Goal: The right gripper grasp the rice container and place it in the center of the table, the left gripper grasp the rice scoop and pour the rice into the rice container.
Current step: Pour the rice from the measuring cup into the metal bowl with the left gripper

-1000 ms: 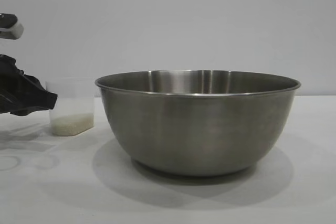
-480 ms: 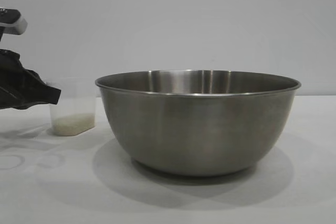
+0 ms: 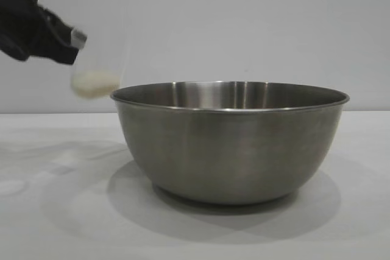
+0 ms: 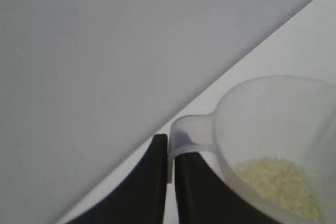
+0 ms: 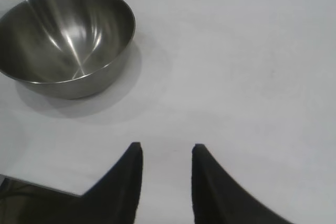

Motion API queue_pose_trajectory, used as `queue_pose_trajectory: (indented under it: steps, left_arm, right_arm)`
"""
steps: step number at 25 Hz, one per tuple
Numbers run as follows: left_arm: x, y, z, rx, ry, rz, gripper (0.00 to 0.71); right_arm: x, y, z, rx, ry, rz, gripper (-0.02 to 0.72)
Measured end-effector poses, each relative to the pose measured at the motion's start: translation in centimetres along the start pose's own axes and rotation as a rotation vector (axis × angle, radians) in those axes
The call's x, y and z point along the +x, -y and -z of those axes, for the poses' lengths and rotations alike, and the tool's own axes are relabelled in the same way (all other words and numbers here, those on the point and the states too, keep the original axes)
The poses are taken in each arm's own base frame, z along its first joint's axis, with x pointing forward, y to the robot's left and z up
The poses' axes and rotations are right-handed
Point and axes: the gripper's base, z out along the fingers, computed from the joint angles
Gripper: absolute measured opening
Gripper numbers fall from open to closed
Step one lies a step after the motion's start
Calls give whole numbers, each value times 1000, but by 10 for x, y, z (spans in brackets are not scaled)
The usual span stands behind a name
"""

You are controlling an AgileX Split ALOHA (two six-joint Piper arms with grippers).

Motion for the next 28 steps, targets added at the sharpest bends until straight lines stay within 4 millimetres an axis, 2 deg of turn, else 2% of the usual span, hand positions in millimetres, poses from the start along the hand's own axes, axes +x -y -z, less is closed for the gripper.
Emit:
queue_pose_trajectory:
  steps: [6, 11, 17, 24, 28]
  left_arm:
    - [-34, 21, -20, 164, 171, -453, 0]
    - [-45, 30, -28, 282, 302, -778, 0]
    - [-54, 24, -38, 308, 429, -1018, 0]
    - [-64, 19, -32, 312, 534, -1209, 0]
    - [-70, 14, -29, 285, 569, -1262, 0]
  right_arm:
    - [0, 0, 0, 0, 0, 0, 237]
    - [0, 0, 0, 0, 0, -2, 237]
    - [0, 0, 0, 0, 0, -4, 237]
    - [0, 1, 0, 6, 0, -14, 237]
    - [0, 1, 0, 13, 0, -20, 237]
